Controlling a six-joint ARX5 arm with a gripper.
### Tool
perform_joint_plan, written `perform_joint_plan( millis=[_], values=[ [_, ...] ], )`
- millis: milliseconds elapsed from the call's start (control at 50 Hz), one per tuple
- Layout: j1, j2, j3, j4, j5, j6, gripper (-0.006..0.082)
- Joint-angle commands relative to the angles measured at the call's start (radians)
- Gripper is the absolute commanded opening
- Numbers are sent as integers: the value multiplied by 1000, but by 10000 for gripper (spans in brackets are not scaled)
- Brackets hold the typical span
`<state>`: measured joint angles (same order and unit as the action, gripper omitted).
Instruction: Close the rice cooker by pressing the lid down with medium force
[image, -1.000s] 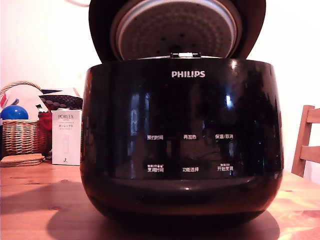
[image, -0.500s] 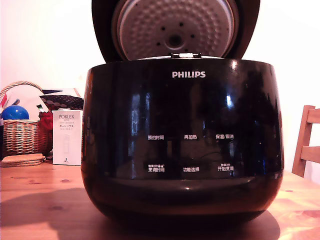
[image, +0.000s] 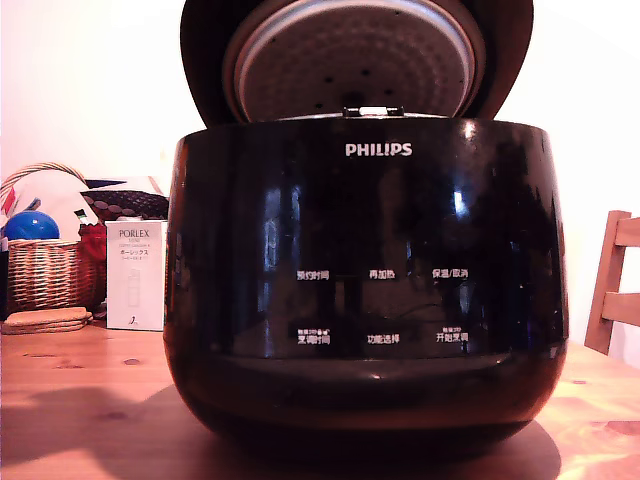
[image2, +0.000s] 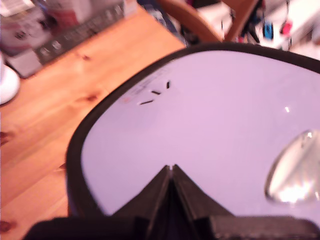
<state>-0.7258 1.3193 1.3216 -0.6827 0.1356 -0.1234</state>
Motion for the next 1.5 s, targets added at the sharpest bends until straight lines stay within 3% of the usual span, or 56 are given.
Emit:
perform_joint_plan(
  millis=[0,860,1480],
  values=[
    [-3,0,-71,30,2,-17,-21],
    [-76,-39,-462,531,-41,2,-21],
    [-161,-38,-694,681,-109,-10,-21]
  ],
)
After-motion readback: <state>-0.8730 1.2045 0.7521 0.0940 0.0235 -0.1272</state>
